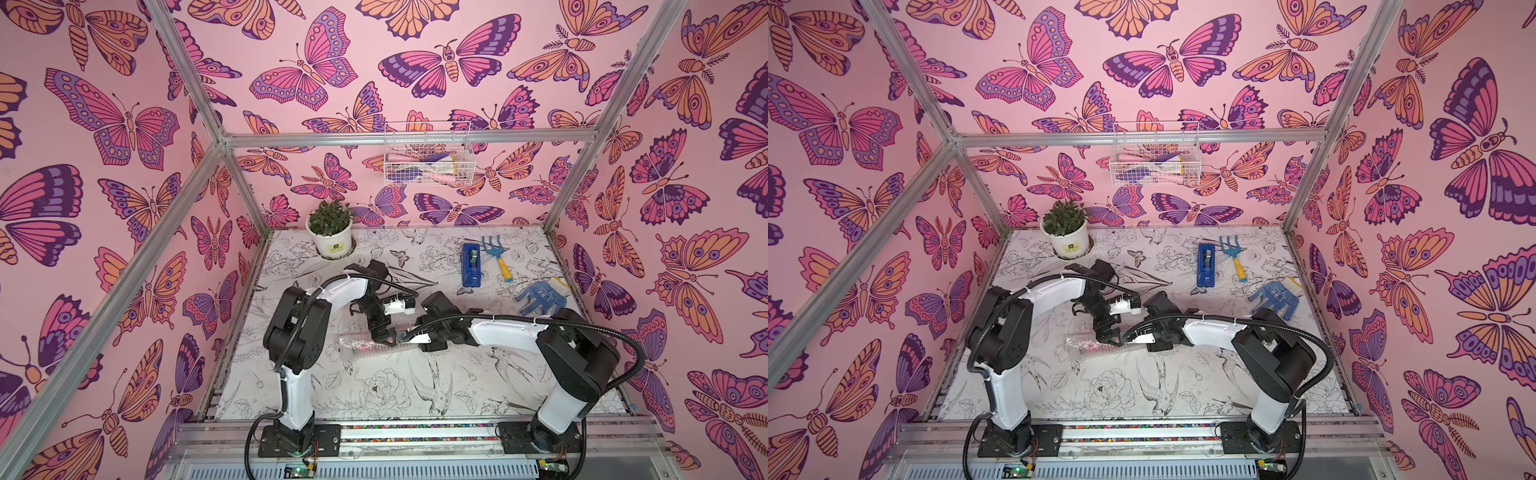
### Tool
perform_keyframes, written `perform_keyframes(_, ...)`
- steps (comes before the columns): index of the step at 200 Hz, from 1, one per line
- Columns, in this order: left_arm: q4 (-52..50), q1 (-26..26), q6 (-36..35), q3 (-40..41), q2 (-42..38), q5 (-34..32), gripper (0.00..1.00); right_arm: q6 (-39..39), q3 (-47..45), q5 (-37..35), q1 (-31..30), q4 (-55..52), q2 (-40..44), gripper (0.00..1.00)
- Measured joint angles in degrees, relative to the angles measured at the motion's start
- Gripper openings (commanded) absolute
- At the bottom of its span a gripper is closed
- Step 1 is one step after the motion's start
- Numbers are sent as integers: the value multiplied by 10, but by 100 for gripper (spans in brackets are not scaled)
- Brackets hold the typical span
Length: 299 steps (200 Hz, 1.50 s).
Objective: Wrap wine bottles in bubble wrap
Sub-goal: Wrap the wine bottle in bubble wrap.
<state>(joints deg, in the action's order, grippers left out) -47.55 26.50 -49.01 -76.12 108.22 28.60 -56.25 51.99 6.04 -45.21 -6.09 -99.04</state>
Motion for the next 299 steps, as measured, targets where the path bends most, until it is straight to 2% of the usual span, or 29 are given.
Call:
perform_keyframes(17,61,-14,17,41,-67,-13,100,0,3,0,0,-7,0,14)
perform_keyframes(37,150,-33,38,122,-172,-38,100,5,17,11,2,-41,-1,7)
perform_keyframes(75,315,-39,54,305,-394,-90,100,26,90,58,20,-170,-29,6)
perform_keyframes(104,384,14,43,394,-492,-135,100,60,168,104,46,-283,-73,6)
perform_keyframes(134,411,102,12,438,-492,-192,100,85,233,138,66,-371,-121,6)
perform_keyframes(157,434,152,-19,449,-442,-225,99,97,264,159,75,-416,-146,6)
perform_keyframes(181,470,171,-45,448,-369,-242,95,105,274,179,84,-440,-155,8)
perform_keyframes(215,512,174,-77,436,-261,-259,83,112,274,195,94,-460,-155,11)
perform_keyframes(223,525,174,-81,428,-245,-262,78,113,274,197,95,-460,-155,13)
perform_keyframes(242,555,174,-89,414,-210,-273,54,118,271,200,97,-455,-154,29)
perform_keyframes(253,572,173,-87,413,-200,-278,42,132,261,200,99,-444,-148,49)
perform_keyframes(269,583,170,-89,411,-193,-278,33,149,235,202,104,-411,-129,73)
perform_keyframes(274,584,169,-90,410,-192,-277,32,153,225,202,106,-400,-120,85)
perform_keyframes(275,583,169,-90,409,-192,-277,31,155,222,201,106,-396,-117,93)
perform_keyframes(277,582,169,-90,409,-192,-277,31,163,217,200,107,-390,-111,99)
perform_keyframes(299,564,165,-89,400,-191,-269,28,190,150,180,119,-303,-34,99)
